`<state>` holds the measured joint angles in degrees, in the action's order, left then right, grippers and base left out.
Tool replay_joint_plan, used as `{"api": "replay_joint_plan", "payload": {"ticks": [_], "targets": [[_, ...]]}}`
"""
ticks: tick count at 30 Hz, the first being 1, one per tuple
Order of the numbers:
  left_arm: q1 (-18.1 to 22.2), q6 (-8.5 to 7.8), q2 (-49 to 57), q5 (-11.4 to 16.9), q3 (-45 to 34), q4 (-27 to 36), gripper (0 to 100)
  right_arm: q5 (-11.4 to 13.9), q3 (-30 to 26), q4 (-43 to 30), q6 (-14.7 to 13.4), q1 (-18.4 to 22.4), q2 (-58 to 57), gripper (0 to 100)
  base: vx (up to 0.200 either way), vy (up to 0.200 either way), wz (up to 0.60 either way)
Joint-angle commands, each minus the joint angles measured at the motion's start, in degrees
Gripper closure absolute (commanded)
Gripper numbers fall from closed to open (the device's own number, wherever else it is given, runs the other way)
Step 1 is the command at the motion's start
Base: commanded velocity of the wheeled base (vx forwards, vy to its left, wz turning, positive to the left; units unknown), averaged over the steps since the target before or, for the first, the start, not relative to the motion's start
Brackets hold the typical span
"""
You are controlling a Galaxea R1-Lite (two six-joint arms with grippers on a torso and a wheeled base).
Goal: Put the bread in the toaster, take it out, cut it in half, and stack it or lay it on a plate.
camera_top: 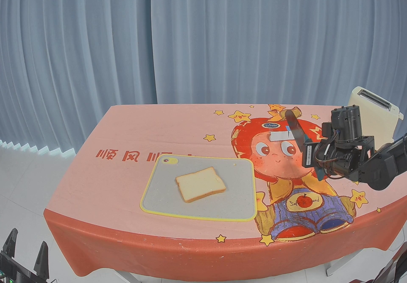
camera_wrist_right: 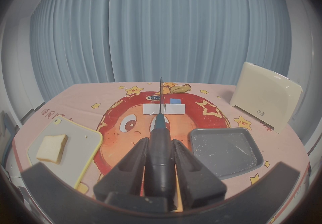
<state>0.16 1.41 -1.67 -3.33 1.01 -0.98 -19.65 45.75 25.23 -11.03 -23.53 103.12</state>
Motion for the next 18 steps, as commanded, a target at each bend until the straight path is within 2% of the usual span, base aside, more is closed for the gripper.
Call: {"api": "replay_joint_plan", "payload": {"ticks": [1,18], "targets": [[0.02,-0.01,0.0,-0.01,-1.01,0.01,0,0.05,-0.14,-0.01,-0.04,-0.55,-1.96,100,0.0,0.0,0.0],[0.02,0.08,0.0,-0.1,-1.01,-0.08,0,0.05,-3.04,0.08,0.05,-7.23,-5.21,100,0.0,0.0,0.0]]}}
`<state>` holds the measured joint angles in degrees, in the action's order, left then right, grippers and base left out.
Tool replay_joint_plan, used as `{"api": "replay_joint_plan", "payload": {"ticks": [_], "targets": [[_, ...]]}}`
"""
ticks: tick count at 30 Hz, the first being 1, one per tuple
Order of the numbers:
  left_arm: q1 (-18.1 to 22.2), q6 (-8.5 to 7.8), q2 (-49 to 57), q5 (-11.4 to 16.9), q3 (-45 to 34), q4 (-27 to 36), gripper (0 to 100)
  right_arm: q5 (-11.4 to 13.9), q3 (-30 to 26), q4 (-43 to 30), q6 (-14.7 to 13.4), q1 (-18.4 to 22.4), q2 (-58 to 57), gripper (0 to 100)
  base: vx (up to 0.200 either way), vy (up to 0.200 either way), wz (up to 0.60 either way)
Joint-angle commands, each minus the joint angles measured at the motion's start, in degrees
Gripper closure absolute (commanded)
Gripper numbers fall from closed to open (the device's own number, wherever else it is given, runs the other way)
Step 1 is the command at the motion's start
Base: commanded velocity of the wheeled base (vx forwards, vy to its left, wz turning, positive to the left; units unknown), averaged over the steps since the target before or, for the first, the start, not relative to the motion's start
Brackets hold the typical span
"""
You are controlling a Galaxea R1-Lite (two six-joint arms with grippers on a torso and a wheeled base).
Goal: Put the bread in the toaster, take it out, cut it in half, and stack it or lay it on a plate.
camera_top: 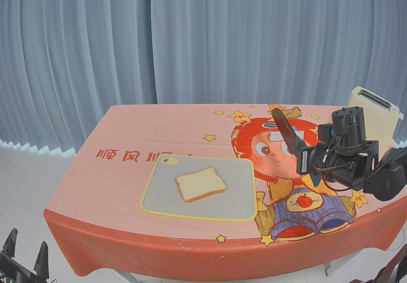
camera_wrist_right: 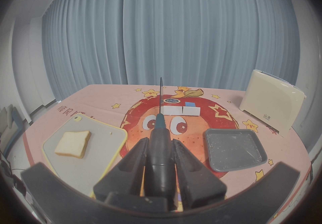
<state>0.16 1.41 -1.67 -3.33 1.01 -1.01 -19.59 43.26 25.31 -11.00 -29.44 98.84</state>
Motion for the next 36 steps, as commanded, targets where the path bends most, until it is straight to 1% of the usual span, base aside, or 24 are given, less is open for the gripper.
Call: {"api": "replay_joint_plan", "payload": {"ticks": [1,8,15,19,22,25,28,36], "targets": [[0.02,-0.01,0.0,-0.1,-1.01,0.05,0,-0.01,-0.73,0.0,0.01,-1.5,-1.11,100,0.0,0.0,0.0],[0.02,-0.01,0.0,-0.01,-1.01,-0.04,0,0.52,-1.69,0.09,0.1,-4.66,-2.25,100,0.0,0.0,0.0],[0.02,-0.01,0.0,-0.01,-1.01,0.05,0,0.61,-1.96,0.09,0.1,-6.59,-2.95,100,0.0,0.0,0.0],[0.02,0.08,0.0,-0.01,-1.01,0.05,0,0.61,-2.04,0.09,0.1,-6.95,-3.48,100,0.0,0.0,0.0],[0.02,-0.01,0.0,-0.01,-1.01,0.05,0,0.69,-3.19,0.09,0.36,-8.7,-3.66,100,0.0,0.0,0.0],[0.02,-0.01,0.0,-0.1,-1.01,0.05,0,0.69,-3.19,0.09,0.36,-8.97,-3.48,100,0.0,0.0,0.0],[0.02,0.08,0.0,-0.01,-1.01,0.05,0,0.61,-3.36,0.09,0.27,-10.2,-3.57,100,0.0,0.0,0.0],[0.02,-0.01,0.0,-0.01,-1.01,0.05,0,0.69,-3.45,0.09,0.19,-11.6,-3.83,100,0.0,0.0,0.0]]}}
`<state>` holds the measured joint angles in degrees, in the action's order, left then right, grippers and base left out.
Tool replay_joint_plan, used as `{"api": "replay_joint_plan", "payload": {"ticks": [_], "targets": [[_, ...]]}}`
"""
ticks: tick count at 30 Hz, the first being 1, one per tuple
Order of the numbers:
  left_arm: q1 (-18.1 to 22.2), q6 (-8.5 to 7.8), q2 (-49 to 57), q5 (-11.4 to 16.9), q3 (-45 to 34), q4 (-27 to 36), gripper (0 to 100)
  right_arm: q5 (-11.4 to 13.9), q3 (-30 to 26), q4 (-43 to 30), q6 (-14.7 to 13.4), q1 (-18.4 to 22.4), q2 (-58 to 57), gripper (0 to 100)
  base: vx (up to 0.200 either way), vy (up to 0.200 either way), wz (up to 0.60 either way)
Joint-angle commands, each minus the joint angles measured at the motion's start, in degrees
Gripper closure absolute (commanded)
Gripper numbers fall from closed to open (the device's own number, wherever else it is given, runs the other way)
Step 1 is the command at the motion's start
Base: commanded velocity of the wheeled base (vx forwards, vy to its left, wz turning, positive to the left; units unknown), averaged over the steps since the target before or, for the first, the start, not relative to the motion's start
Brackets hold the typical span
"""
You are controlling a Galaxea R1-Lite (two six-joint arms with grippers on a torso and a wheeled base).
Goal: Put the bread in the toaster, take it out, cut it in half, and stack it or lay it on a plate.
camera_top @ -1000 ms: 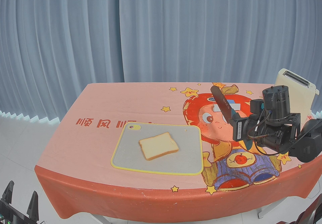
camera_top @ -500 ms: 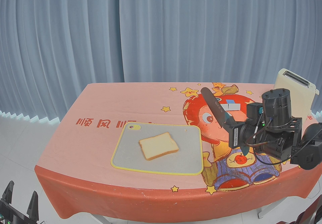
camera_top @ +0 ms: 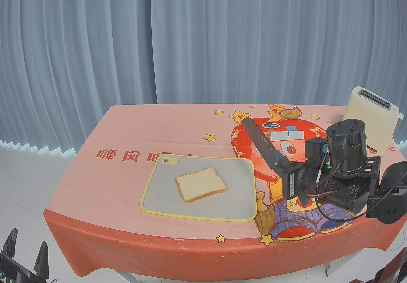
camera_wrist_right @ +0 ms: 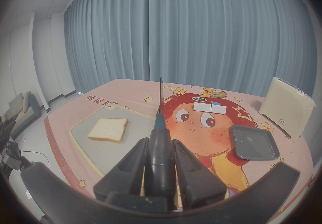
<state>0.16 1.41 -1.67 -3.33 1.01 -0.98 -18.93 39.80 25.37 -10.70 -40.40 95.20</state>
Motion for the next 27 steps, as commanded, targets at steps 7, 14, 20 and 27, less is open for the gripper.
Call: {"api": "replay_joint_plan", "payload": {"ticks": [7,14,20,27], "targets": [[0.02,-0.01,0.0,-0.01,-1.01,0.01,0,0.04,-0.08,0.12,-0.28,-1.17,-0.1,100,0.0,0.0,0.0],[0.02,-0.01,0.0,-0.01,-1.01,0.01,0,0.3,-0.25,0.03,-0.37,-1.26,-0.71,100,0.0,0.0,0.0],[0.02,-0.01,0.0,-0.01,-1.01,0.01,0,0.83,-0.43,0.03,-0.28,-1.26,-0.89,100,0.0,0.0,0.0],[0.02,-0.01,0.0,-0.01,-1.01,0.01,0,1.44,-0.87,-0.06,-0.02,-1.26,-1.86,100,0.0,0.0,0.0]]}}
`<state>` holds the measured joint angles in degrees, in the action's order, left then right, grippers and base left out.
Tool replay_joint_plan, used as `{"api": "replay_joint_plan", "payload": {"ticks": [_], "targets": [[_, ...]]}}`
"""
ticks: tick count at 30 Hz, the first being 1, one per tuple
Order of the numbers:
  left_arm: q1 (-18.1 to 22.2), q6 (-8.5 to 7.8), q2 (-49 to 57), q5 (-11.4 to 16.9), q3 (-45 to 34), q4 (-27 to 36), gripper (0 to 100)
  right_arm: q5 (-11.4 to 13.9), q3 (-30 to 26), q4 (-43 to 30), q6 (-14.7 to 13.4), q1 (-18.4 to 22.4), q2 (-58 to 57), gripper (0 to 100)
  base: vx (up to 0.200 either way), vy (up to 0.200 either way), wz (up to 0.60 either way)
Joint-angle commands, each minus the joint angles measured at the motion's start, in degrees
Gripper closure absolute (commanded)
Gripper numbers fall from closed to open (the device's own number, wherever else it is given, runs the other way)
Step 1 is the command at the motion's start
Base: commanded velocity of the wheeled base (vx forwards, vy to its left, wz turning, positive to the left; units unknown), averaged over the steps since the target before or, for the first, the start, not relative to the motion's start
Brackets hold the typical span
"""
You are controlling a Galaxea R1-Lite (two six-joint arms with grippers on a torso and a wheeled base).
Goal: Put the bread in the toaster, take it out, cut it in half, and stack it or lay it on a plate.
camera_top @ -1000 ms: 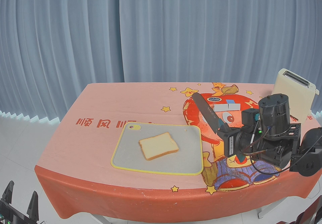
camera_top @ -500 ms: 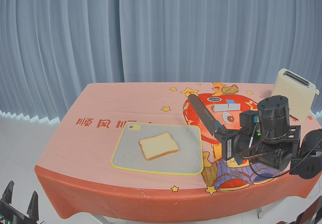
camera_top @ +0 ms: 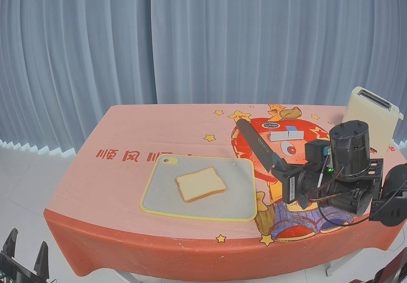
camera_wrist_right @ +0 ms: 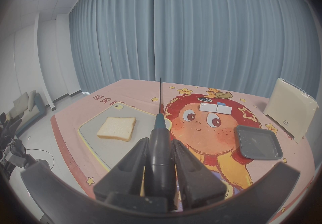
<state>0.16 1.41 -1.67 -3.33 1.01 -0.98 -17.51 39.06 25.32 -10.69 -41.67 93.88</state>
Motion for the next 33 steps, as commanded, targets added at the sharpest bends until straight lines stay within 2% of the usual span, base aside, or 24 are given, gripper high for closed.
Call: {"api": "replay_joint_plan", "payload": {"ticks": [1,33], "targets": [[0.02,-0.01,0.0,-0.01,-1.01,0.01,0,0.02,-0.12,-0.01,0.06,0.01,-0.54,100,0.0,0.0,0.0],[0.02,0.08,0.0,-0.01,-1.01,0.01,0,0.02,-0.3,-0.01,-0.03,-1.31,-1.42,100,0.0,0.0,0.0]]}}
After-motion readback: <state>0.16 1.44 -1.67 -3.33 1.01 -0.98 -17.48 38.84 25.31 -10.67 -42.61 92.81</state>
